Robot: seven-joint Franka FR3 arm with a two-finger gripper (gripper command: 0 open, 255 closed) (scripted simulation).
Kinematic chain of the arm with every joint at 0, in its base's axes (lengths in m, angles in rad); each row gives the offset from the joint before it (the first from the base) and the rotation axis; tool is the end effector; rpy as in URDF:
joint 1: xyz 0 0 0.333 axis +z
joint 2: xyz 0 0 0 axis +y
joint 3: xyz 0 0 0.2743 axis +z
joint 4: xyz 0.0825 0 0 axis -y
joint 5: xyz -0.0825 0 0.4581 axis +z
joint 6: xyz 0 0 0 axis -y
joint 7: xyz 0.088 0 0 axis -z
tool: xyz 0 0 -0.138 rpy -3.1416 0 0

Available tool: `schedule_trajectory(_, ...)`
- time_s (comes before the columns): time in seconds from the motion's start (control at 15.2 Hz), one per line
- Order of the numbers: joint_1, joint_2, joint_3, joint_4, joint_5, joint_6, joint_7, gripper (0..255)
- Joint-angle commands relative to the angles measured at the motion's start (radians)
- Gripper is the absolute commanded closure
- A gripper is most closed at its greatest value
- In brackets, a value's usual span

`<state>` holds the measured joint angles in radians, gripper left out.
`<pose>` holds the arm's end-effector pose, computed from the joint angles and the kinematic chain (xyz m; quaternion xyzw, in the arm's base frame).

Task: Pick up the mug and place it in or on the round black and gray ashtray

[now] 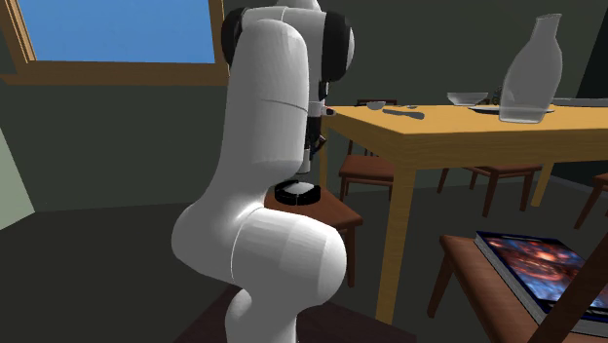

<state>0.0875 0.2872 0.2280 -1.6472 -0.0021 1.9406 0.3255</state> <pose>0.6708 0.2106 0.3543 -0.9995 0.0094 0.0033 0.0316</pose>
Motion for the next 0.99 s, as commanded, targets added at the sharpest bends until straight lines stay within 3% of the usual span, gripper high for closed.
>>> schedule_trajectory(0.0,0.023,0.08,0.004,0.125,-0.02,-0.045,0.028,255)
schedule_trajectory(0.33,0.092,0.295,0.003,0.471,-0.064,-0.177,0.079,255)
schedule_trajectory(0.92,0.086,0.301,0.0,0.359,-0.065,-0.06,0.078,255)
